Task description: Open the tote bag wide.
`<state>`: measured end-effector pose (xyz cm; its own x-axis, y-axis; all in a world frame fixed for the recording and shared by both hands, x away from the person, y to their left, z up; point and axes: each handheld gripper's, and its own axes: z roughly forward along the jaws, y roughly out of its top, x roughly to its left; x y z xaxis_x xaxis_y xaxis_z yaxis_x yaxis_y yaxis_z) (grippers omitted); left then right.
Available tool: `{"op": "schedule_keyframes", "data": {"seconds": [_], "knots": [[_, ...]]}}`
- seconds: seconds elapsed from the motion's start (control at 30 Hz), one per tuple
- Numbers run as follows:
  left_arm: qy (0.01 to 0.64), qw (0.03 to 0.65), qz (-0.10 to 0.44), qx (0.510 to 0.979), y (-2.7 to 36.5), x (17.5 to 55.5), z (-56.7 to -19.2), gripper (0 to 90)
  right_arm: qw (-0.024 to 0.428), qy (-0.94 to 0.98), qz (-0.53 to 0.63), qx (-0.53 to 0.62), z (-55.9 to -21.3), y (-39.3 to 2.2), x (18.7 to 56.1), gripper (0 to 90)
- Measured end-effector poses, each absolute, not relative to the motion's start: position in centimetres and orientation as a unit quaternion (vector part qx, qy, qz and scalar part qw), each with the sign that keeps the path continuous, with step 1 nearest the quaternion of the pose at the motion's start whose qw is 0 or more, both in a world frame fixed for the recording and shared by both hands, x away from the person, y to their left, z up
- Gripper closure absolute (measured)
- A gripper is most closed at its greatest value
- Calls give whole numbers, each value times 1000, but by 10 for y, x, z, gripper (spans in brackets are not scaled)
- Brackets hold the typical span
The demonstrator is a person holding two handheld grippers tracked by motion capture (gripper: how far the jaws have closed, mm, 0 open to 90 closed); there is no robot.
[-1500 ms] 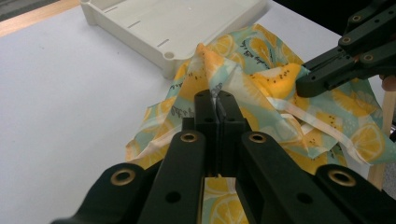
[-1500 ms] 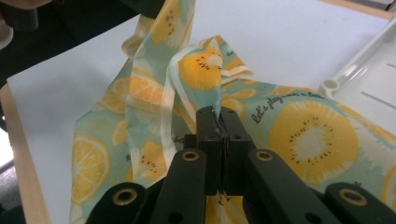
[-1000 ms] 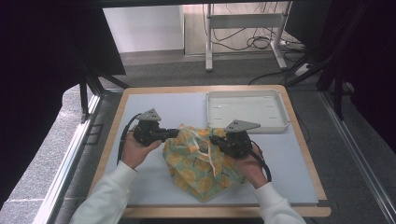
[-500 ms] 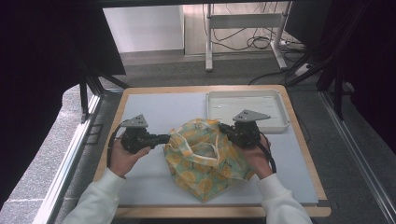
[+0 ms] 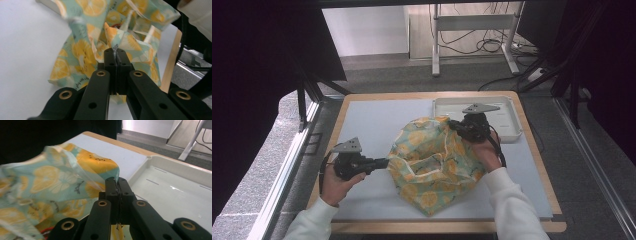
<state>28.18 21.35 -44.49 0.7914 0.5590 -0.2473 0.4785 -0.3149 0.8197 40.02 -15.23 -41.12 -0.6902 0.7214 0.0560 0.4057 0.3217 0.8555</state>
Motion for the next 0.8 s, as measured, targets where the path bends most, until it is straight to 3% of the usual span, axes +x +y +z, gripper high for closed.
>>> {"op": "schedule_keyframes", "data": {"seconds": [0.5, 0.8], "knots": [[317, 477, 9, 820, 214, 252, -476, 898, 165, 804, 437, 368, -429, -131, 443, 878], [298, 460, -18, 836, 202, 237, -490, 897, 147, 806, 421, 389, -448, -139, 455, 878]]}}
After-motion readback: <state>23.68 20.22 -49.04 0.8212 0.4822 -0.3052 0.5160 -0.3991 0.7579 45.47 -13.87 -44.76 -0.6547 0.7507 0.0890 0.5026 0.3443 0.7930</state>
